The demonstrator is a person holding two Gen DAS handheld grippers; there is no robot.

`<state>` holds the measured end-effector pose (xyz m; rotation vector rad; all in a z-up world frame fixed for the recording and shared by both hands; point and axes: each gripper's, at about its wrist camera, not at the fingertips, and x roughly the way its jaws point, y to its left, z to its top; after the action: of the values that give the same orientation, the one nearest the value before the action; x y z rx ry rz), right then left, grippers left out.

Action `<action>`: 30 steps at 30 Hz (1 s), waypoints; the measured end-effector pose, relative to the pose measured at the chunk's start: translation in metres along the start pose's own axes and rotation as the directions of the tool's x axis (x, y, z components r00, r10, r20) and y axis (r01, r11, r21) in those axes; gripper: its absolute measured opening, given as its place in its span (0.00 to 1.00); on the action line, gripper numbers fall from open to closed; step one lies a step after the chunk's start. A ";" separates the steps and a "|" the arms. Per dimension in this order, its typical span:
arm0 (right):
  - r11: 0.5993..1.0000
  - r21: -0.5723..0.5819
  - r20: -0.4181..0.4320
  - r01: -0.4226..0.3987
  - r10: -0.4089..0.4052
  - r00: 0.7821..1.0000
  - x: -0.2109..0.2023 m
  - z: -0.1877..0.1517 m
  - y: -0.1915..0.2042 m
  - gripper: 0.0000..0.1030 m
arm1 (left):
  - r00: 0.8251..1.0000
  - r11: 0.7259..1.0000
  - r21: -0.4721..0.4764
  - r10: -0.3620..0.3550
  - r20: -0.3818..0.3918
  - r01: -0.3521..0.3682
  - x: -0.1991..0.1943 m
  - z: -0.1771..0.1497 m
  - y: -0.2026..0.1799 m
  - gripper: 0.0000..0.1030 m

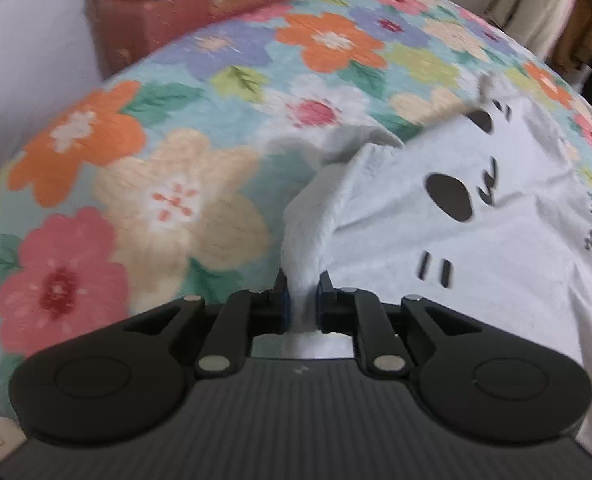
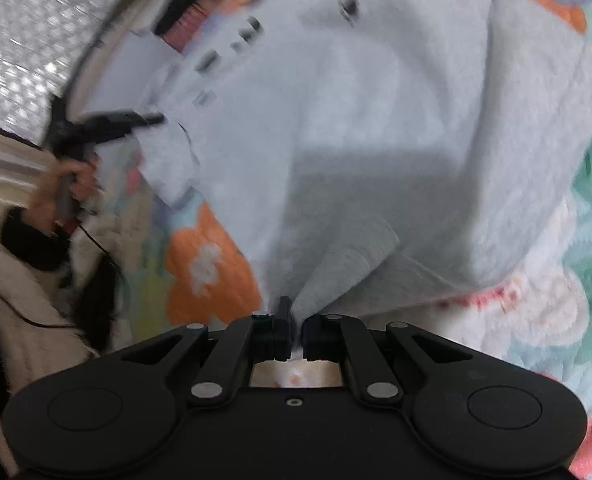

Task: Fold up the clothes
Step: 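Open both grippers to release the spread T-shirt on the bed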

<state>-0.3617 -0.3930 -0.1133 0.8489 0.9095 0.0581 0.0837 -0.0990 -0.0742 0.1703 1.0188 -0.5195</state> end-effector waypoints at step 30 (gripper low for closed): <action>0.857 0.431 0.300 0.282 -0.431 0.851 -0.052 0.047 -0.124 0.54 | 0.921 0.908 0.169 -0.390 0.012 0.382 0.012 0.004 -0.156 0.40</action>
<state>-0.3977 -0.5272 -0.1465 0.9800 0.6955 -0.6194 0.0160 -0.2396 -0.0662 0.1005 0.9688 -0.9671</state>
